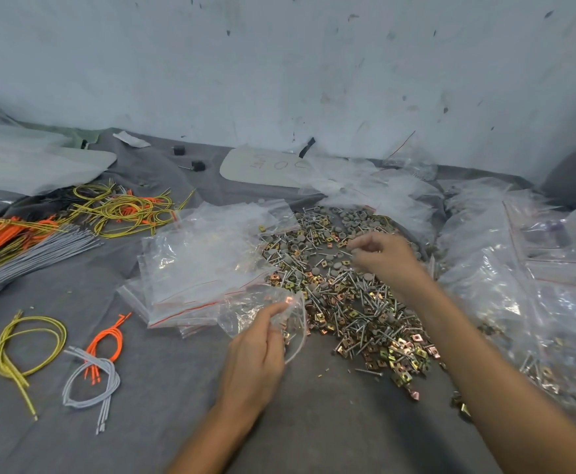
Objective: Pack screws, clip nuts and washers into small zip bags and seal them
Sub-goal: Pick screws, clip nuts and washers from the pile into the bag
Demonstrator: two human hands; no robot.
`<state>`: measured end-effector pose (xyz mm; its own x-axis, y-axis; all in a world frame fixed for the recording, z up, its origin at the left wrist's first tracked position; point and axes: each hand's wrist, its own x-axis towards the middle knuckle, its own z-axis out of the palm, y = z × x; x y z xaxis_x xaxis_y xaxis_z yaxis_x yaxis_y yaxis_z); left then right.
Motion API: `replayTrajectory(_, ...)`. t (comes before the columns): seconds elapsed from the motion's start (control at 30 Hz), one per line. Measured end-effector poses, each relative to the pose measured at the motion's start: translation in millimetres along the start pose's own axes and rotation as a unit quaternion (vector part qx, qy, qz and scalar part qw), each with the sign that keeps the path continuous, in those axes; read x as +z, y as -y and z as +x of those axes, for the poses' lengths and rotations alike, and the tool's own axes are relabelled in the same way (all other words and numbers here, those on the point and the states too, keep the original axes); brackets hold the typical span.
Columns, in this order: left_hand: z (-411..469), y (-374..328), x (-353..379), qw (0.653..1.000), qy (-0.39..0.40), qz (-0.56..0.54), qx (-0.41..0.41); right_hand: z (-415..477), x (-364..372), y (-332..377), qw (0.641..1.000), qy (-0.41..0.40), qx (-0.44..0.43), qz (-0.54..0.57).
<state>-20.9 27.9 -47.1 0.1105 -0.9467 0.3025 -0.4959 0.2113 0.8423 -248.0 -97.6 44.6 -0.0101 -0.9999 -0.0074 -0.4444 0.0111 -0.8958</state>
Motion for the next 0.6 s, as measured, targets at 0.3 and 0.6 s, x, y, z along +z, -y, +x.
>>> replayTrajectory(0.3,-1.5,-3.4,-0.5,1.0,0.003,0.022,0.013,-129.3,74.4,-15.7,0.991,0.026,-0.048,0.122)
replayTrajectory(0.6,-2.9,-6.6,-1.5,0.999,-0.001,0.042,0.025,-125.7,108.7,-4.5,0.978,-0.042,-0.182,-0.088)
